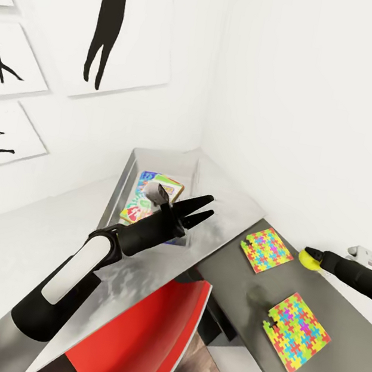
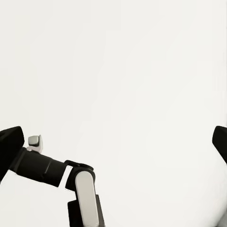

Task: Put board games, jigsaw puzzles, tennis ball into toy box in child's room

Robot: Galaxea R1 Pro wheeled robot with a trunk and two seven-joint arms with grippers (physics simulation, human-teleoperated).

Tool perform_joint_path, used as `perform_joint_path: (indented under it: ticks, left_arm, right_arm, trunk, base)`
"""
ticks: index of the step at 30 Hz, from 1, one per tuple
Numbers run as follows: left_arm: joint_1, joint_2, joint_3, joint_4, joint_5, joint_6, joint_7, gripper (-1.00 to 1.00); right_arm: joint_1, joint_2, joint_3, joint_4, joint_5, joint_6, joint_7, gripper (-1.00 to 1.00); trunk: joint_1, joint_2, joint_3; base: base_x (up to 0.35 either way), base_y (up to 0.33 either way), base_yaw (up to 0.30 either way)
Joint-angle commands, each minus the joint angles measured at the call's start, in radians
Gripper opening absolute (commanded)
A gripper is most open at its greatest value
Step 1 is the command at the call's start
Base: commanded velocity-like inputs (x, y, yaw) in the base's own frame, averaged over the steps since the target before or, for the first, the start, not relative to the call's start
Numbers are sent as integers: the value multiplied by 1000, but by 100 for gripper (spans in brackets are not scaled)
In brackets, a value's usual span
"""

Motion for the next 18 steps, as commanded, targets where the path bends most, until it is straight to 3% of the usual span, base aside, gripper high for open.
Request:
perform_joint_path:
  ticks: [1, 8, 18]
  left_arm:
    - [-1, 1, 0, 1, 7, 5, -3, 100]
    - [-2, 2, 1, 1, 7, 15, -13, 100]
    - [-1, 3, 5, 0, 7, 20, -27, 100]
  right_arm:
    - [-3, -1, -2, -3, -10, 4, 6, -100]
    - [-47, -2, -6, -8, -11, 4, 78, -100]
    - [-99, -3, -6, -9, -11, 4, 100, -100]
  trunk:
    - [1, -2, -1]
    - [1, -2, 7]
    - [1, -2, 20]
  base:
    - [0, 0, 230]
    - [0, 0, 218]
    - [0, 0, 205]
